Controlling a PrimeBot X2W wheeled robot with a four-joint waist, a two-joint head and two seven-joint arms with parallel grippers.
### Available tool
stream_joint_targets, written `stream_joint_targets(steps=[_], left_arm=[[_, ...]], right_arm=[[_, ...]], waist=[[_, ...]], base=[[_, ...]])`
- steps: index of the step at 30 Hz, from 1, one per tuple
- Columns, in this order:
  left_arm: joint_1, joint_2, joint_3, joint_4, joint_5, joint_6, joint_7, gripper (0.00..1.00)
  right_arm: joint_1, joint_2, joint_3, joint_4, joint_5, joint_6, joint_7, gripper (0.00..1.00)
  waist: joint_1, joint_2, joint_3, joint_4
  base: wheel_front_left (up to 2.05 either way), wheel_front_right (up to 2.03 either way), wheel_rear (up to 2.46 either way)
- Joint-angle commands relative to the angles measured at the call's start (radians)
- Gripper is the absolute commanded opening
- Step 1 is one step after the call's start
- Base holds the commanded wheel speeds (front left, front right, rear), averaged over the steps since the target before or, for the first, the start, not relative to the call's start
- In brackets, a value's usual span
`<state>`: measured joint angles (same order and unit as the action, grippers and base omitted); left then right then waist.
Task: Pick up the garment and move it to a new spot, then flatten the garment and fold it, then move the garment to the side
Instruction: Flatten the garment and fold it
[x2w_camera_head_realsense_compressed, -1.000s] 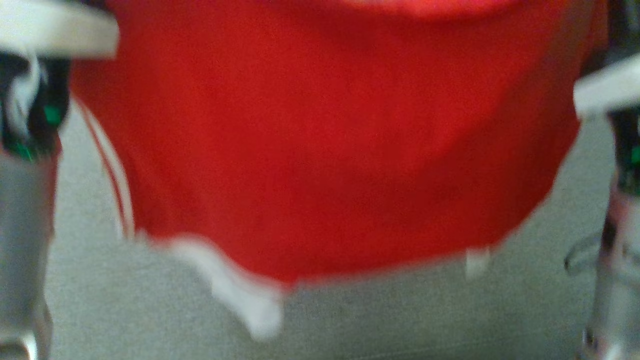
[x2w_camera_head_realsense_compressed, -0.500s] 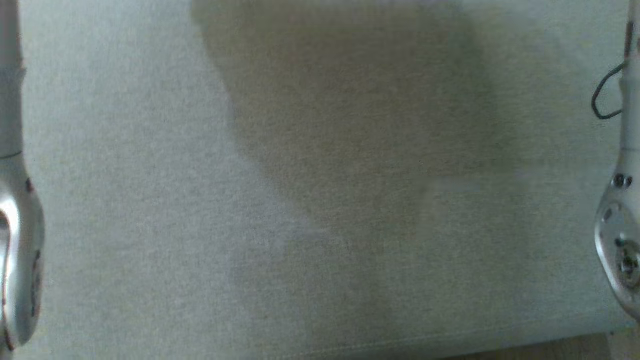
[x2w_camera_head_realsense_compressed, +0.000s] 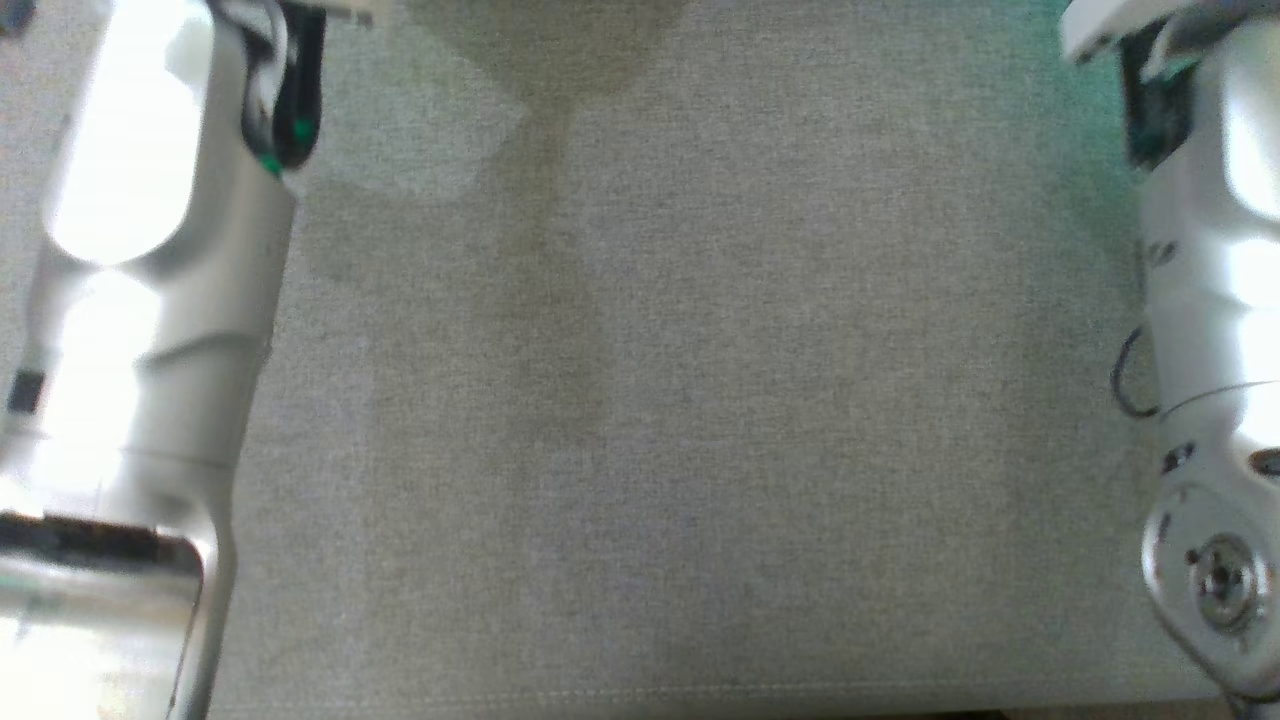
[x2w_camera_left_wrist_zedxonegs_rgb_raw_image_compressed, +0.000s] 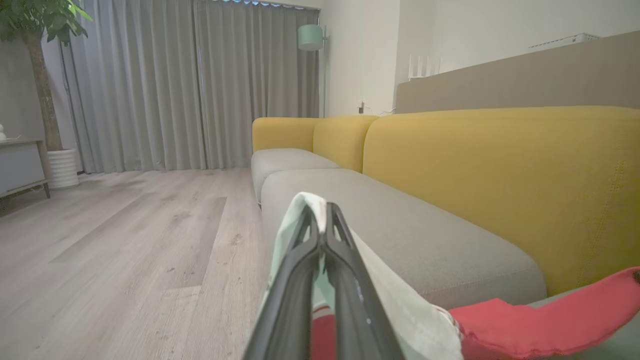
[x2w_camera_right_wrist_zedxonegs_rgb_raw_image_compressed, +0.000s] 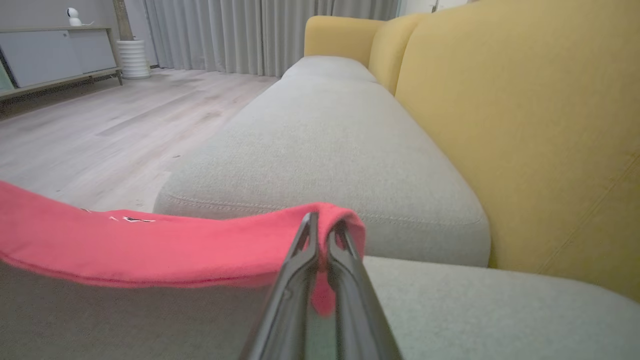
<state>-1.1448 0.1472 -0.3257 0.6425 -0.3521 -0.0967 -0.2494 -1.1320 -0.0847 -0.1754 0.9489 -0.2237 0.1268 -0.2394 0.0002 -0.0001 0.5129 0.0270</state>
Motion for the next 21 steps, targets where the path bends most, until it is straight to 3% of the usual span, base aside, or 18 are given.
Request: stream_joint_targets(steps=[1,6,13,21], left_arm=[[-0.004,0.04,0.021,-0.051,-0.011,-0.006,-0.009,0.0],[0.116,0.054,0.062,-0.129,-0.048,-0.015,-0.012,0.0],[0.458,0.089,0.141,-0.327,-0.046,-0.015,-0.012,0.0],[0.873,0.017,0.161,-0.525,-0.039,-0.006,-0.012,0.0]], right_arm=[[-0.011,0.025,0.002,-0.035,0.013,0.004,-0.016,0.0],[0.05,0.033,0.001,-0.071,0.079,0.004,-0.022,0.0],[0.25,0.034,0.123,-0.181,0.283,0.004,-0.022,0.0],[0.517,0.034,0.187,-0.337,0.367,0.004,-0.022,0.0]], waist=[[-0.0002,0.0001,0.0,-0.004],[-0.0002,0.0001,-0.022,-0.02],[-0.0002,0.0001,-0.131,-0.051],[-0.0002,0.0001,-0.3,-0.051]], base=[[0.0,0.0,0.0],[0.0,0.0,0.0],[0.0,0.0,0.0],[0.0,0.0,0.0]])
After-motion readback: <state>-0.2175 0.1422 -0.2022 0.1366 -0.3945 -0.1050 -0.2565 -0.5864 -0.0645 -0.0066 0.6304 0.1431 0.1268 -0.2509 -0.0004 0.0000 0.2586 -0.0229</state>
